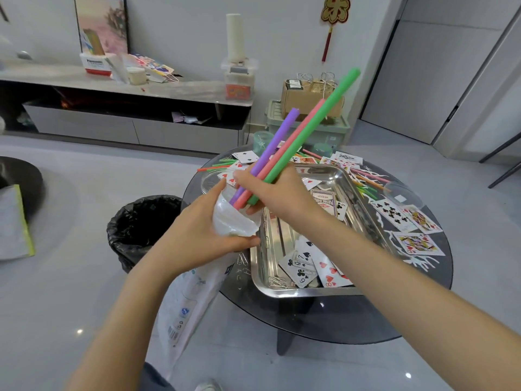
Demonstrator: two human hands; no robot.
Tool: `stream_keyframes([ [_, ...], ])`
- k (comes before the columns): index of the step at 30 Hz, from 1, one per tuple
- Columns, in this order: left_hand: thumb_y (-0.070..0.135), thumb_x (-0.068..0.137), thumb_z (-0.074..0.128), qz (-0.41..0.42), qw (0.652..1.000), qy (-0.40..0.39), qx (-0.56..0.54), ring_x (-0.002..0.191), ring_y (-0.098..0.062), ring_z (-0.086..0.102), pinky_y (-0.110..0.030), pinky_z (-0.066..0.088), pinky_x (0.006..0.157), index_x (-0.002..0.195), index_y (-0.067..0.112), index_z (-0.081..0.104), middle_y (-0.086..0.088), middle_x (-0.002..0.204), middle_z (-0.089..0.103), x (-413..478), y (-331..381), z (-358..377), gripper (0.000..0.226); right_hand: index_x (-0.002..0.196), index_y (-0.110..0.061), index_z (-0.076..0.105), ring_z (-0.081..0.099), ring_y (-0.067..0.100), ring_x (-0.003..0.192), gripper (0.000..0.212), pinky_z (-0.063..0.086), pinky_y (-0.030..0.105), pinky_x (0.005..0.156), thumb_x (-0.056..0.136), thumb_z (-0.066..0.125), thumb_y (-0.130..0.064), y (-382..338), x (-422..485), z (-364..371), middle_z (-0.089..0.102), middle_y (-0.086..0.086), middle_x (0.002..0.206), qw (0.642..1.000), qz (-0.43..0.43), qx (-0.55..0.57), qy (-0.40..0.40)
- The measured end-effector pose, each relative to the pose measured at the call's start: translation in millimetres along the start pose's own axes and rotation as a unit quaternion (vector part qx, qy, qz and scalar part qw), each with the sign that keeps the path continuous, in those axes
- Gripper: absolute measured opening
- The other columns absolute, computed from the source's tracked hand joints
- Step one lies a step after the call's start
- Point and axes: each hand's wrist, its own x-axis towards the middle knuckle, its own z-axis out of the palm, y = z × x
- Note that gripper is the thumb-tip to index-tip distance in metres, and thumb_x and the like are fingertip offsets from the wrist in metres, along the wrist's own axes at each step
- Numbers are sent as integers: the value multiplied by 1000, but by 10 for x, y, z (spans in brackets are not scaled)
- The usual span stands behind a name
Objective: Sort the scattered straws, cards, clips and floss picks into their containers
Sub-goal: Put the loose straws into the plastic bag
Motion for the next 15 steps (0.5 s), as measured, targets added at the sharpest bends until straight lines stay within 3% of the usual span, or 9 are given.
stream_keyframes([
  [3, 70, 48, 73, 12, 1000, 3, -17, 105, 0, 56, -25, 48, 90, 136, 54, 29, 23, 114, 58, -2, 27, -10, 99, 71, -12, 66, 64, 6, 51, 17, 48, 15, 47, 86, 69, -21, -75, -2, 22, 67, -7, 55, 998, -5, -39, -49],
  [5, 66, 52, 77, 7, 999, 1, -33, 105, -3, 58, -30, 49, 93, 135, 54, 31, 18, 115, 59, 7, 21, -16, 95, 75, -10, 69, 63, 5, 52, 22, 48, 16, 49, 87, 67, -29, -148, 26, 19, 67, -6, 57, 996, 0, -59, -63],
  [7, 64, 54, 78, 8, 999, 3, -37, 111, -4, 54, -24, 45, 92, 130, 64, 25, 21, 120, 55, 14, 13, -20, 93, 80, -11, 73, 62, 1, 55, 36, 47, 19, 54, 88, 62, -44, -212, 58, 13, 68, -8, 59, 992, 14, -100, -74],
  [9, 64, 53, 79, 2, 999, 7, -34, 117, -4, 48, -20, 40, 91, 141, 56, 19, 22, 128, 48, 22, -2, -14, 107, 79, -14, 74, 55, -6, 51, 45, 41, 15, 55, 89, 53, -53, -269, 94, -19, 65, -13, 57, 989, 18, -136, -63],
  [11, 64, 52, 80, -18, 999, 11, -28, 120, -7, 47, -23, 38, 93, 150, 38, 18, 14, 135, 45, 29, -23, -15, 118, 73, -11, 73, 46, -1, 40, 48, 34, 12, 44, 92, 50, -49, -324, 149, -93, 56, -10, 49, 991, 19, -122, -40],
  [13, 64, 51, 79, -26, 999, 12, -26, 120, -8, 46, -23, 37, 93, 150, 33, 18, 12, 138, 45, 24, -31, -20, 121, 73, -4, 70, 33, 7, 36, 38, 26, 15, 35, 92, 54, -34, -372, 178, -165, 46, 5, 55, 995, 38, -79, -52],
  [15, 64, 50, 79, -27, 999, 8, -21, 122, -10, 45, -24, 37, 96, 151, 33, 17, 10, 140, 44, 17, -30, -16, 122, 71, -5, 67, 38, 10, 35, 27, 27, 15, 34, 91, 57, -20, -370, 178, -210, 52, 17, 65, 991, 45, -97, -84],
])
